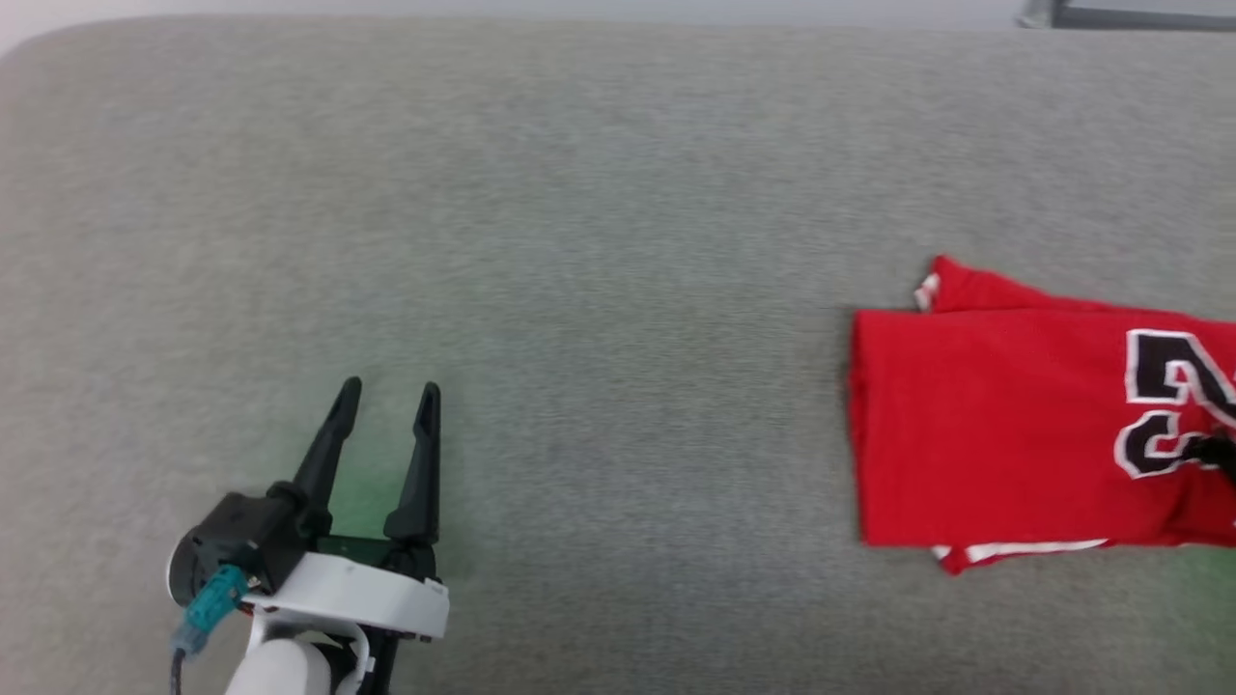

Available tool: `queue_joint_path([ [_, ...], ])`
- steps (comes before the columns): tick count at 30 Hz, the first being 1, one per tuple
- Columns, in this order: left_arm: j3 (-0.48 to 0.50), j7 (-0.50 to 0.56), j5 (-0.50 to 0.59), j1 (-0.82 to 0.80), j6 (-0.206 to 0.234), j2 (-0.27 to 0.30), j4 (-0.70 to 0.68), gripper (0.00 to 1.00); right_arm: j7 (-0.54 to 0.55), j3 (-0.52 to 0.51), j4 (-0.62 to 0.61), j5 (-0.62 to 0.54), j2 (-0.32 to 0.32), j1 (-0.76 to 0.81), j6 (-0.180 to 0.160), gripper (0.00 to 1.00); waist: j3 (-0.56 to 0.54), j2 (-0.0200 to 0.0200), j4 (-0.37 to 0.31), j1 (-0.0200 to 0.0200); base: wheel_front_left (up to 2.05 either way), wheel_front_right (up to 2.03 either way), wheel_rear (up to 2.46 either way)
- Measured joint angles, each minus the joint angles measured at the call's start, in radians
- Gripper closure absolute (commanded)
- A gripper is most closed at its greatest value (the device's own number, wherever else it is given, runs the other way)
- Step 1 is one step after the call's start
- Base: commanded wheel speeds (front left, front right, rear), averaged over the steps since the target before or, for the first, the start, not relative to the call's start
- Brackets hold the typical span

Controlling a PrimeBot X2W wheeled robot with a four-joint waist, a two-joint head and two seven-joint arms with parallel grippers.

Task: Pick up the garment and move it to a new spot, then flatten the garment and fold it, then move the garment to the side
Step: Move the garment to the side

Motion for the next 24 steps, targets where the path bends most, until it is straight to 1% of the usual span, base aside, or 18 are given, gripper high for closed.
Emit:
queue_joint_path([
  [8, -0.009, 0.024, 0.009, -0.035, -0.001, 0.045, -0.034, 0.00, -0.061, -0.035, 0.118, 0.000, -0.088, -0.087, 0.000, 1.00, 0.021, 0.0000, -0.096, -0.0001, 0.00, 0.00, 0.00],
  [10, -0.009, 0.034, 0.013, -0.047, -0.001, 0.058, -0.046, 0.00, -0.091, -0.060, 0.163, 0.000, -0.096, -0.126, 0.000, 1.00, 0.031, 0.0000, -0.117, 0.0000, 0.00, 0.00, 0.00],
  [13, -0.002, 0.048, 0.017, -0.066, 0.001, 0.070, -0.069, 0.00, -0.130, -0.067, 0.217, -0.016, -0.120, -0.175, 0.000, 1.00, 0.052, 0.0000, -0.138, 0.0000, 0.00, 0.00, 0.00],
  [15, 0.007, 0.058, 0.017, -0.076, 0.004, 0.086, -0.088, 0.00, -0.158, -0.075, 0.255, -0.023, -0.125, -0.210, 0.000, 1.00, 0.067, 0.0000, -0.149, 0.0000, 0.00, 0.00, 0.00],
  [19, 0.018, 0.078, 0.017, -0.087, 0.010, 0.107, -0.125, 0.00, -0.220, -0.080, 0.337, -0.106, -0.146, -0.284, 0.000, 1.00, 0.096, 0.0000, -0.164, 0.0000, 0.00, 0.00, 0.00],
  [22, 0.021, 0.091, 0.017, -0.088, 0.013, 0.117, -0.149, 0.00, -0.245, -0.066, 0.396, -0.158, -0.136, -0.327, 0.000, 1.00, 0.114, 0.0000, -0.170, 0.0000, 0.00, 0.00, 0.00],
  [24, 0.021, 0.099, 0.017, -0.090, 0.014, 0.121, -0.161, 0.00, -0.261, -0.048, 0.434, -0.188, -0.117, -0.349, 0.000, 1.00, 0.124, 0.0000, -0.172, 0.0000, 0.00, 0.00, 0.00],
])
